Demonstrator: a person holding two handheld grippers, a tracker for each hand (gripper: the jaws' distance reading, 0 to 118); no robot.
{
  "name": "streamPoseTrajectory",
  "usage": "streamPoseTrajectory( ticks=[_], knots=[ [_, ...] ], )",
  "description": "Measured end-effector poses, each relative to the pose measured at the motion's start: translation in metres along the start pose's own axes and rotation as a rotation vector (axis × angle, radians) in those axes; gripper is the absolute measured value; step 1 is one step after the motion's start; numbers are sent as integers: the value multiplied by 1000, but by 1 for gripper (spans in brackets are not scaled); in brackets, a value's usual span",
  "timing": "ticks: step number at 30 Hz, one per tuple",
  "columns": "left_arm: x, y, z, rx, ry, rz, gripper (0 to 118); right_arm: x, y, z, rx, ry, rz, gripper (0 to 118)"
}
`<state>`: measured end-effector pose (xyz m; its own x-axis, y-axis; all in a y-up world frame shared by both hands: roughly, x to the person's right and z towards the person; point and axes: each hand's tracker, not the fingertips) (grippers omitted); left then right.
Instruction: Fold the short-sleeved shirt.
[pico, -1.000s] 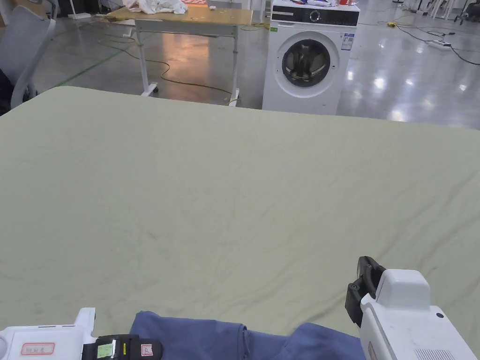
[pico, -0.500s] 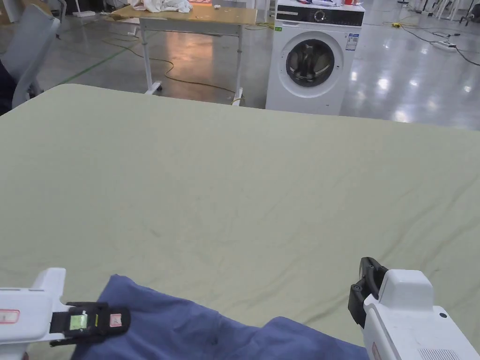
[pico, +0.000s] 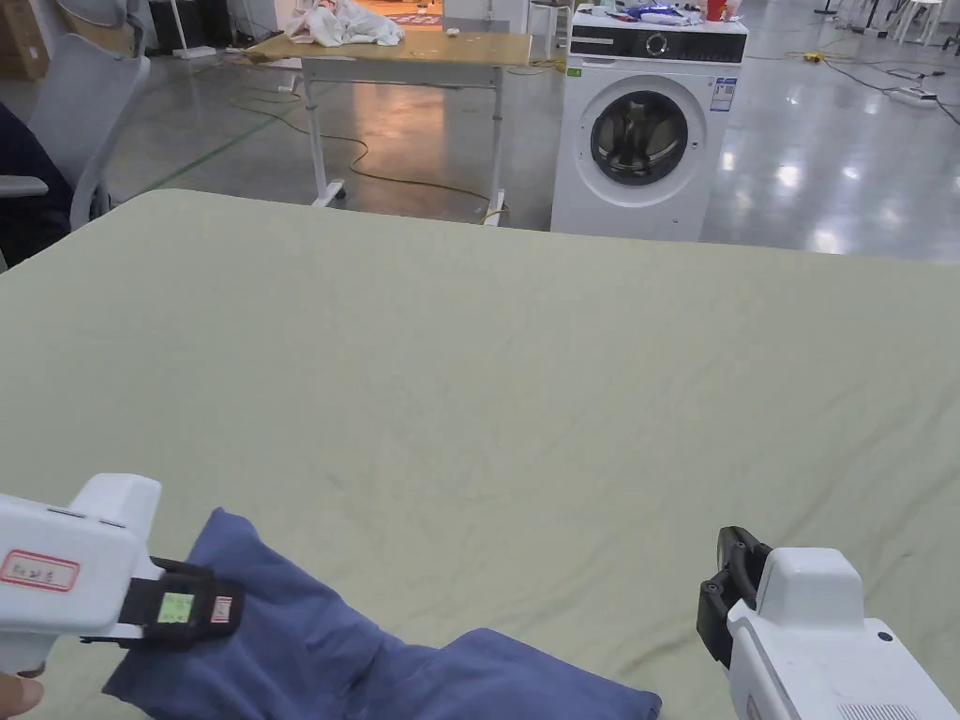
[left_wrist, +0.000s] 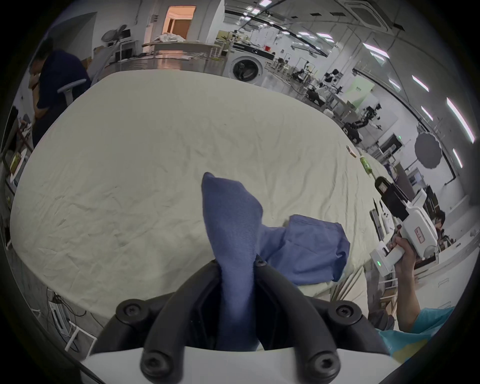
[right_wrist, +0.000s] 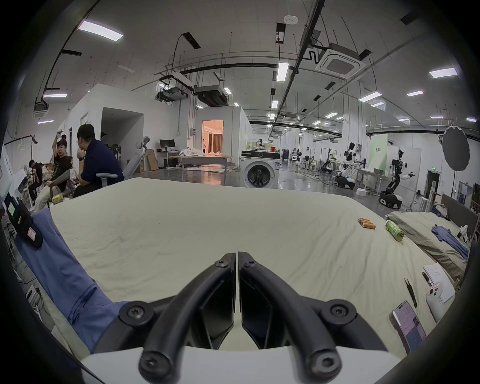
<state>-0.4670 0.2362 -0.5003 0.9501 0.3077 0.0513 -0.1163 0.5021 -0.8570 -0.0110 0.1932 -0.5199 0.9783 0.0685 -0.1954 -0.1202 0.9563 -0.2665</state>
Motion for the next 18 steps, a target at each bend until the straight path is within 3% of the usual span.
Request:
streamPoseTrajectory(
  ticks=[9, 18],
  knots=[
    [71, 1, -22, -50, -67, -80, 9, 6, -2, 1, -10, -13, 1, 1],
    [125, -9, -92, -146, -154, -84, 10, 10, -6, 2, -24, -27, -11, 1]
  ],
)
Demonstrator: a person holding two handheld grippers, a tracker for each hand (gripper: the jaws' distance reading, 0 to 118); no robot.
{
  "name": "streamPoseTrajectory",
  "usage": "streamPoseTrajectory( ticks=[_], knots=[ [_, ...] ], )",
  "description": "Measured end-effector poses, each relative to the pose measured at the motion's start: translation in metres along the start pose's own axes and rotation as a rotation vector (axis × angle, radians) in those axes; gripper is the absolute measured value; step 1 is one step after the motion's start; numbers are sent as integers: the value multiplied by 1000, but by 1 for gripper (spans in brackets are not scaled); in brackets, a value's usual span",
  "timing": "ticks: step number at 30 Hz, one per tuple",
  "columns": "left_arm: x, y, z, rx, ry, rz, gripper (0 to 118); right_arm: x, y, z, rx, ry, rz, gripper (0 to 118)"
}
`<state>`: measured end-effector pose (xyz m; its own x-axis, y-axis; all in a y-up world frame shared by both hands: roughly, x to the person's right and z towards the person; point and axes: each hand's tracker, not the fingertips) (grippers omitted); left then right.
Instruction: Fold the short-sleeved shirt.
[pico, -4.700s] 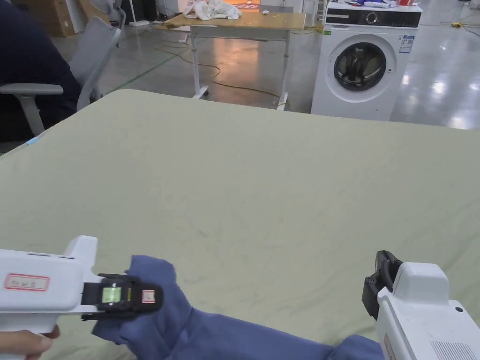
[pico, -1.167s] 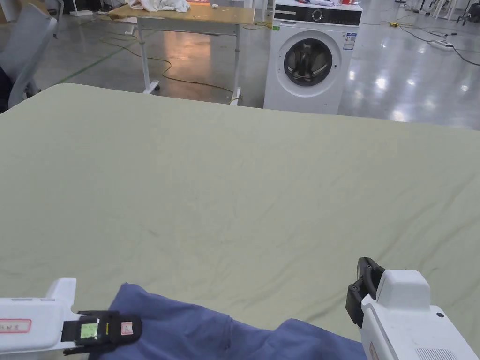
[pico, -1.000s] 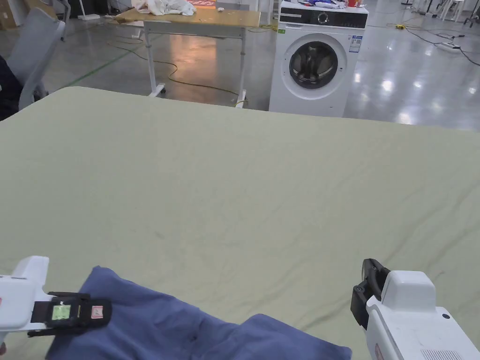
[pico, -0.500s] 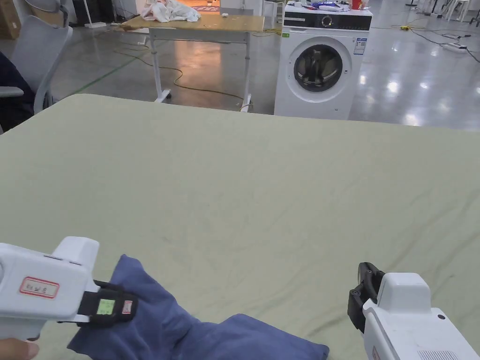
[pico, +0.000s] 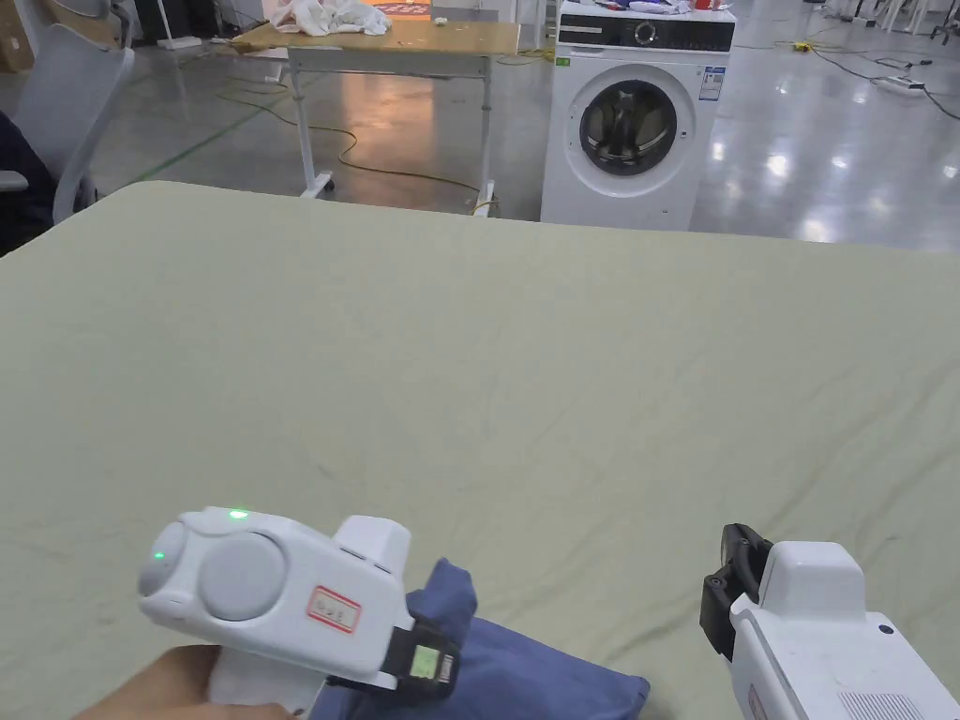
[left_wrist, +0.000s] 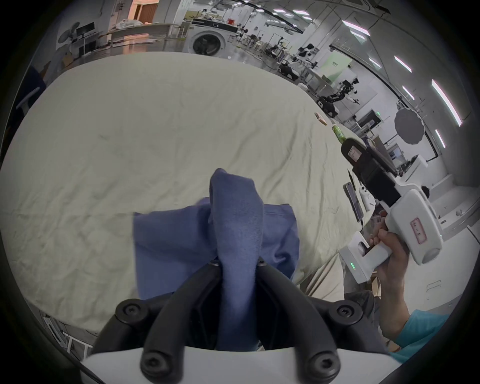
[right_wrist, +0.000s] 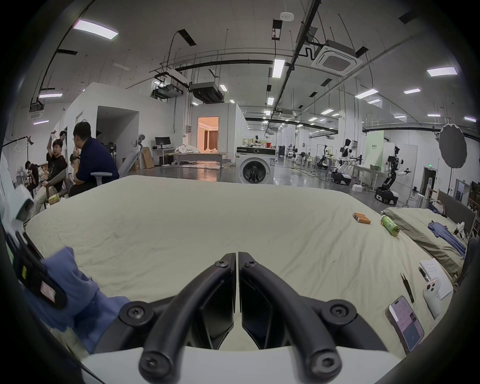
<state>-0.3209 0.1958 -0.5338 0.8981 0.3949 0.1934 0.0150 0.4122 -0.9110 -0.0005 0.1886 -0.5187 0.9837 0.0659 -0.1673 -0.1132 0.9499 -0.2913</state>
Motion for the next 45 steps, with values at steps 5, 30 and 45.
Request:
streamPoseTrajectory(
  ticks=[5, 30, 45],
  knots=[
    [16, -1, -46, -38, 0, 33, 10, 1, -1, 1, -4, -6, 1, 1],
    [31, -7, -53, 52, -168, 89, 67, 5, -3, 7, -13, -17, 4, 1],
    [19, -38, -141, 19, -219, 123, 7, 9, -9, 8, -19, -27, -8, 1]
  ],
)
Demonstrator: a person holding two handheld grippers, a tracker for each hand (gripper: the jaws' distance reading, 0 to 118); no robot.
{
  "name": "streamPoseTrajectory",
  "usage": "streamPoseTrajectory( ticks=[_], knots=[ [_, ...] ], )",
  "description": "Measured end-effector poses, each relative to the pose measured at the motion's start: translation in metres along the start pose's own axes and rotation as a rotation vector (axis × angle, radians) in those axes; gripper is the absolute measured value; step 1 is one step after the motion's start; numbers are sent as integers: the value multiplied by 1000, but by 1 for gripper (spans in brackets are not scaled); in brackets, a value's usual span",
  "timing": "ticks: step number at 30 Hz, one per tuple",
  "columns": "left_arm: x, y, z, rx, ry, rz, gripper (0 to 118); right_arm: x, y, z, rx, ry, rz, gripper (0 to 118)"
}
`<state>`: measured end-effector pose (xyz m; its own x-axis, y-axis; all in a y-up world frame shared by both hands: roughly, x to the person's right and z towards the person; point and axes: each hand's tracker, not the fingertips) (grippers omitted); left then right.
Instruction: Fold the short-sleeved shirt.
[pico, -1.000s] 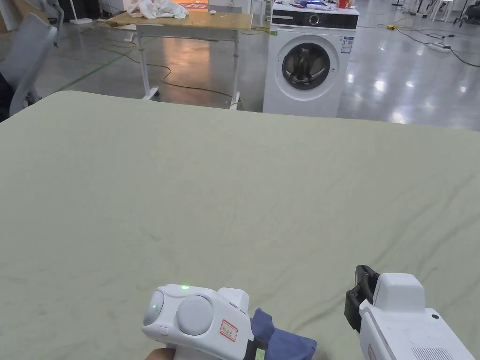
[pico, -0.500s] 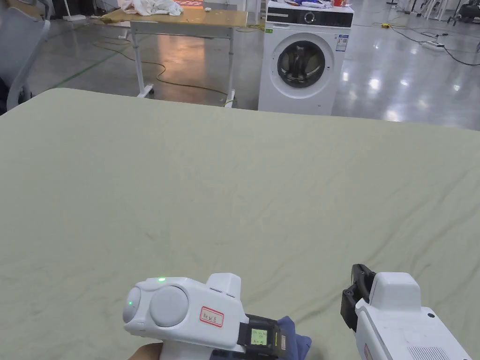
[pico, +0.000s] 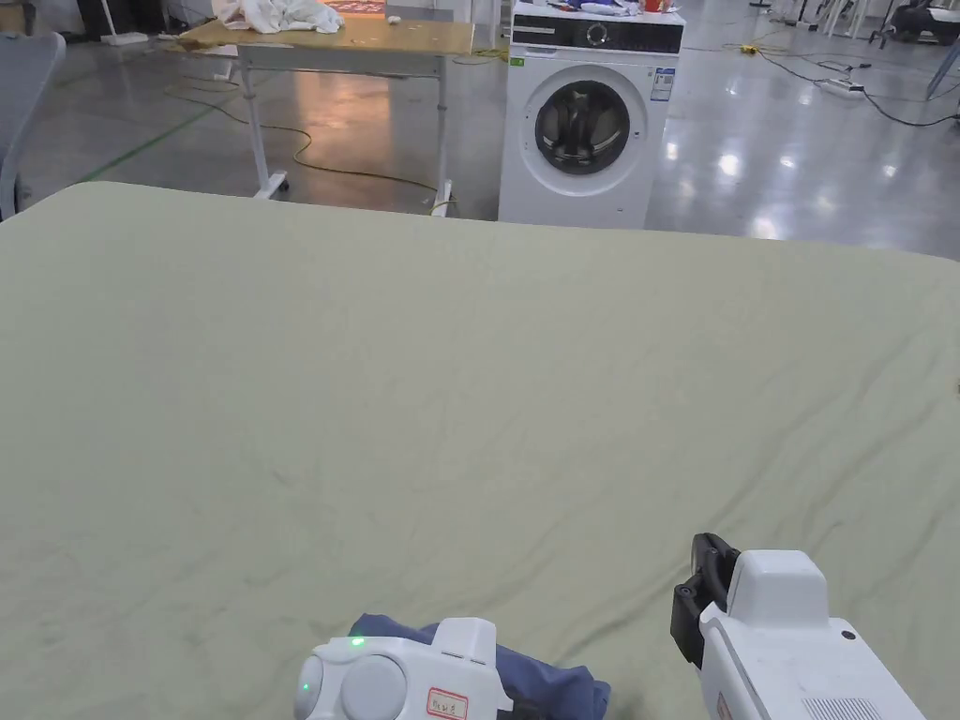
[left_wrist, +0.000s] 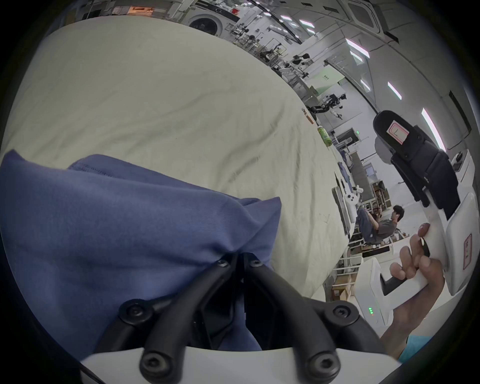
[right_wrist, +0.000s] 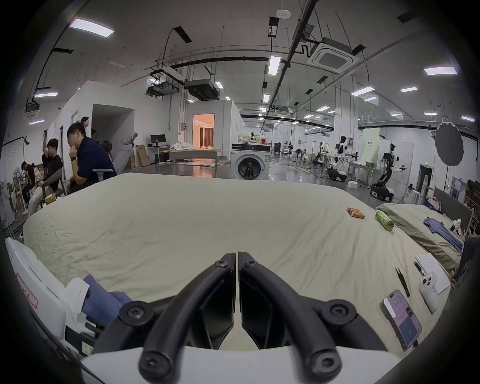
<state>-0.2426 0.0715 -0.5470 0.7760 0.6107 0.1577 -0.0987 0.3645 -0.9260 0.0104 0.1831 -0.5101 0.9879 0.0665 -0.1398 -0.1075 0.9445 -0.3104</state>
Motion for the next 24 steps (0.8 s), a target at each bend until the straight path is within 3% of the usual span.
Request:
streamPoseTrajectory(
  ticks=[6, 9, 16, 20, 24],
  knots=[
    [3, 8, 32, -13, -49, -47, 7, 0, 2, 0, 28, -5, -18, 1],
    [7, 20, 64, 113, -24, -149, 7, -2, 7, -1, 57, -15, -28, 1],
    [12, 44, 133, 603, 274, -306, 7, -10, 20, -8, 136, -36, -52, 1],
    [17, 43, 153, 816, 495, -399, 7, -15, 32, -6, 209, -63, -54, 1],
    [21, 37, 167, 1011, 620, -467, 7, -14, 44, -3, 274, -82, -69, 1]
  ],
)
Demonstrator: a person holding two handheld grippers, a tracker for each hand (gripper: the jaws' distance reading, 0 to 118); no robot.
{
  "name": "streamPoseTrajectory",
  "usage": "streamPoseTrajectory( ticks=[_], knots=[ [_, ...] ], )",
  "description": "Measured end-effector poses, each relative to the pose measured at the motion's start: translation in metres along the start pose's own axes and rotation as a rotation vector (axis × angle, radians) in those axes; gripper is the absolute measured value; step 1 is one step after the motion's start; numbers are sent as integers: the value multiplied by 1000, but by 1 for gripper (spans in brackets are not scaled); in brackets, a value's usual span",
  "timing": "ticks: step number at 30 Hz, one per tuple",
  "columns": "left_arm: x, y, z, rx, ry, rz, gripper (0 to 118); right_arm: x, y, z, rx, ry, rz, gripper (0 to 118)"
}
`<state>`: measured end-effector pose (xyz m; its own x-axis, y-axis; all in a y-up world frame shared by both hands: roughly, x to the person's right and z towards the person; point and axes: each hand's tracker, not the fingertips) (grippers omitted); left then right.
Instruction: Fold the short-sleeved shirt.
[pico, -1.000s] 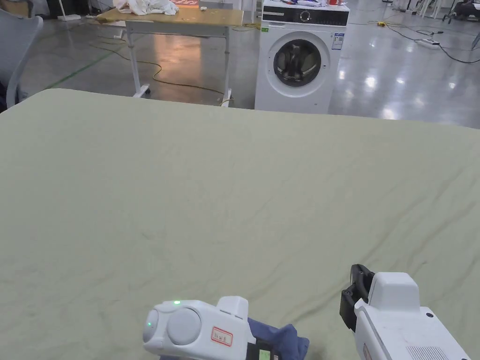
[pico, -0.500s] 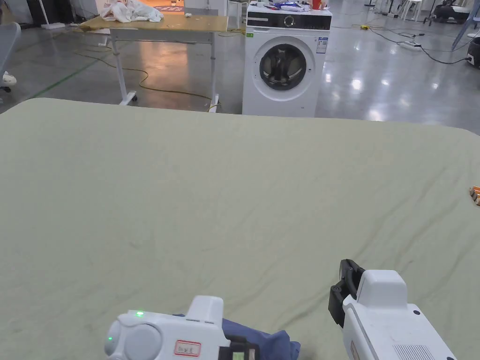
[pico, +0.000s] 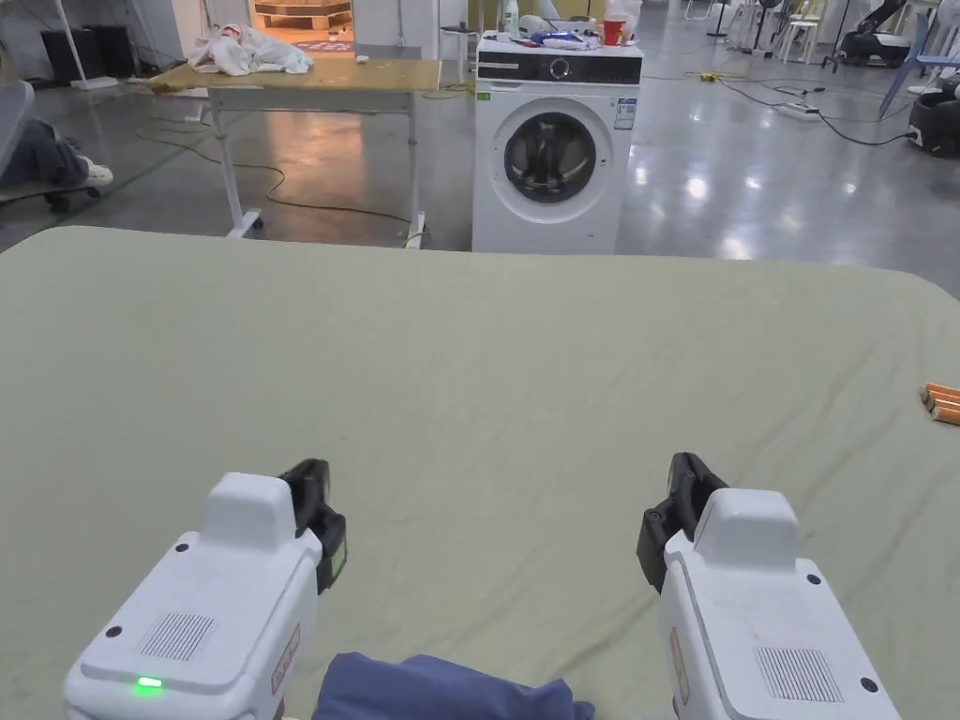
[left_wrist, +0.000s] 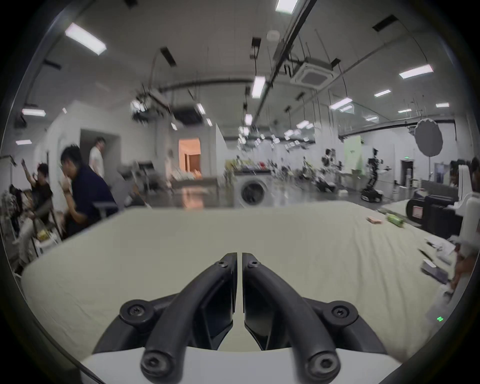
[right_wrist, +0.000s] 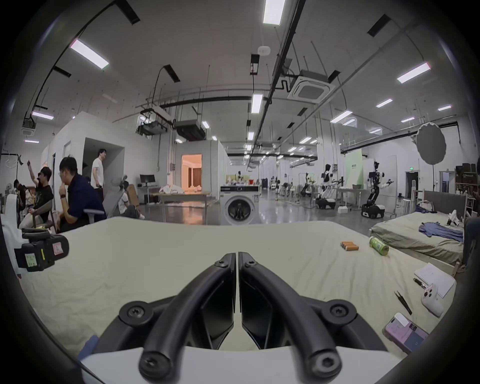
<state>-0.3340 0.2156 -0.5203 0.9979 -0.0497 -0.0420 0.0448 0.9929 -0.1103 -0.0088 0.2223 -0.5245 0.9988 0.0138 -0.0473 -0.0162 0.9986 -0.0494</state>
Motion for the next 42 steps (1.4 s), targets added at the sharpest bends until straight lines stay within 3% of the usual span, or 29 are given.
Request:
streamPoseTrajectory(
  ticks=[5, 10, 20, 22, 25, 32, 35, 39, 42],
  knots=[
    [-9, 3, 8, 67, 155, -35, 7, 3, 13, 2, 45, -20, -1, 1],
    [-24, 1, 9, 35, 152, 3, 7, 5, 14, 11, 19, -7, 2, 1],
    [-53, -24, 21, -74, 142, 31, 7, -57, -72, 66, -314, 278, 70, 1],
    [-58, -30, 23, -104, 136, 40, 7, -71, -93, 72, -357, 299, 86, 1],
    [-66, -40, 27, -154, 113, 66, 7, -84, -121, 74, -381, 279, 136, 1],
    [-84, -67, 24, -402, -103, 202, 9, -72, -155, 62, -431, 143, 66, 1],
    [-96, -85, 15, -550, -216, 278, 24, -75, -157, 64, -398, 149, 137, 1],
    [-104, -108, 2, -707, -376, 379, 60, -71, -158, 62, -414, 144, 96, 1],
    [-112, -127, -9, -766, -480, 545, 77, -66, -156, 59, -418, 120, 66, 1]
  ],
)
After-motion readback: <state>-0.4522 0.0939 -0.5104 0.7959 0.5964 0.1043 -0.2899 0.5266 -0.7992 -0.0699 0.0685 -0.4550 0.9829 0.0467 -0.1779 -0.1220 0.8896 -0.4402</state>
